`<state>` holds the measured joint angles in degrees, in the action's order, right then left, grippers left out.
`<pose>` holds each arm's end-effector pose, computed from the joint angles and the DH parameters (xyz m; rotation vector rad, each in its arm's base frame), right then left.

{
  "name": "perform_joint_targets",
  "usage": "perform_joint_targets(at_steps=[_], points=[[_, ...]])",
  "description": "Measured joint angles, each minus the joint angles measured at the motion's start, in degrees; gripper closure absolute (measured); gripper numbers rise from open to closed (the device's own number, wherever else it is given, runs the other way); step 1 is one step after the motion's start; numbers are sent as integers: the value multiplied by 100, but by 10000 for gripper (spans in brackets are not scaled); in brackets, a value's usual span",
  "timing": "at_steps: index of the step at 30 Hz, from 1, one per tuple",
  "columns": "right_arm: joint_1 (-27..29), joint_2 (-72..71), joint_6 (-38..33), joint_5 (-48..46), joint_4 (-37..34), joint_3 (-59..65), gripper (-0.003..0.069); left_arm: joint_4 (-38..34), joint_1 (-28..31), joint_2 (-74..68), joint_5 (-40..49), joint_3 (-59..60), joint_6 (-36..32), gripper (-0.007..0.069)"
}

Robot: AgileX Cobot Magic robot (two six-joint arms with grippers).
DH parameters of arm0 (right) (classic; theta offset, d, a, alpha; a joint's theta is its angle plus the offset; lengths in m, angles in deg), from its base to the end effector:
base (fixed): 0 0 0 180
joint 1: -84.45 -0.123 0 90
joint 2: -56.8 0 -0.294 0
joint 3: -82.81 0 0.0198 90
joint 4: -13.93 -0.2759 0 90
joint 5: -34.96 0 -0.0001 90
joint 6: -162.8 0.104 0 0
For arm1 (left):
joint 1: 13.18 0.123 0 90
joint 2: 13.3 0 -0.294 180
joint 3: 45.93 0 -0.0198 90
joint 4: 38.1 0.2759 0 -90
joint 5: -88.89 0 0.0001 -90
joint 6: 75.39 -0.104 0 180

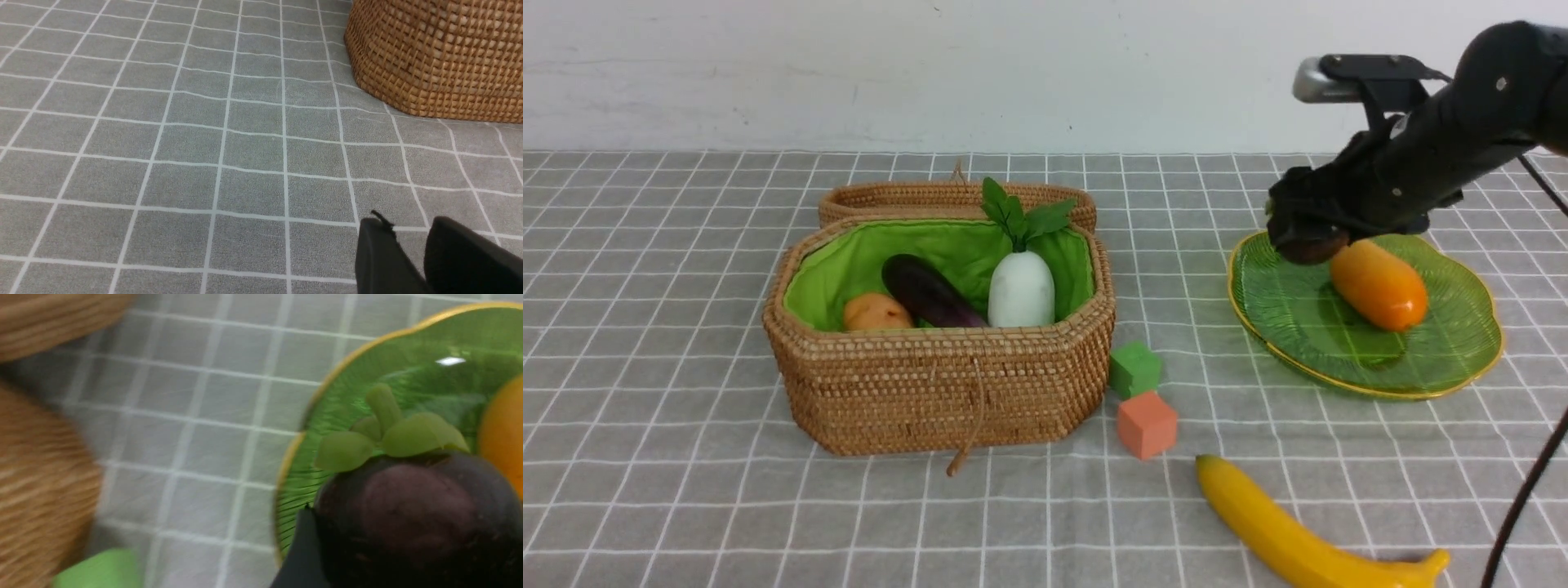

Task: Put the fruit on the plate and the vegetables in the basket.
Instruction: Use the right arm to grab a mangosteen and put it into the right plate, then use the right arm to grab a banana and put it into the right plate

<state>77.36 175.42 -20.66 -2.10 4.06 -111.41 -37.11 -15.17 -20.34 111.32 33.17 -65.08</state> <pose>0.4730 0.0697 0.2511 -0.1021 2.4652 0.2148 0.0807 -0.0021 0.1642 -0.1270 1.8926 -0.1291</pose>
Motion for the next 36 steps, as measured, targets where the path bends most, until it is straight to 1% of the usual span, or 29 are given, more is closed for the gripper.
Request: perform_joint_targets(at_steps=[4,11,12,14,17,20,24,25,27,30,31,32,36], points=[[126,481,316,279,280,11,93,0,0,0,0,0,0,452],[189,715,346,392,466,11,93,0,0,0,0,0,0,449],[191,721,346,392,484,11,85,0,0,0,0,0,0,447],[191,693,346,259,598,11,11,0,0,0,0,0,0,443],[191,555,377,5,654,11,-20,0,0,0,0,0,0,440],[212,195,537,-289,675,11,-14,0,0,0,0,0,0,438],[241,-281,710,-633,675,11,18,0,0,0,0,0,0,438],[238,-582,744,-951,620,11,40,0,0,0,0,0,0,438],[126,-1110,755,-1511,386,146,72,0,0,0,0,0,0,438],[-44,-1376,686,-1750,261,387,85,0,0,0,0,0,0,436],[-226,-1571,584,-1867,160,676,89,0,0,0,0,0,0,433],[-255,-1619,563,-1890,134,723,90,0,0,0,0,0,0,433],[-968,-1892,85,-1838,29,1956,93,0,0,0,0,0,0,431]])
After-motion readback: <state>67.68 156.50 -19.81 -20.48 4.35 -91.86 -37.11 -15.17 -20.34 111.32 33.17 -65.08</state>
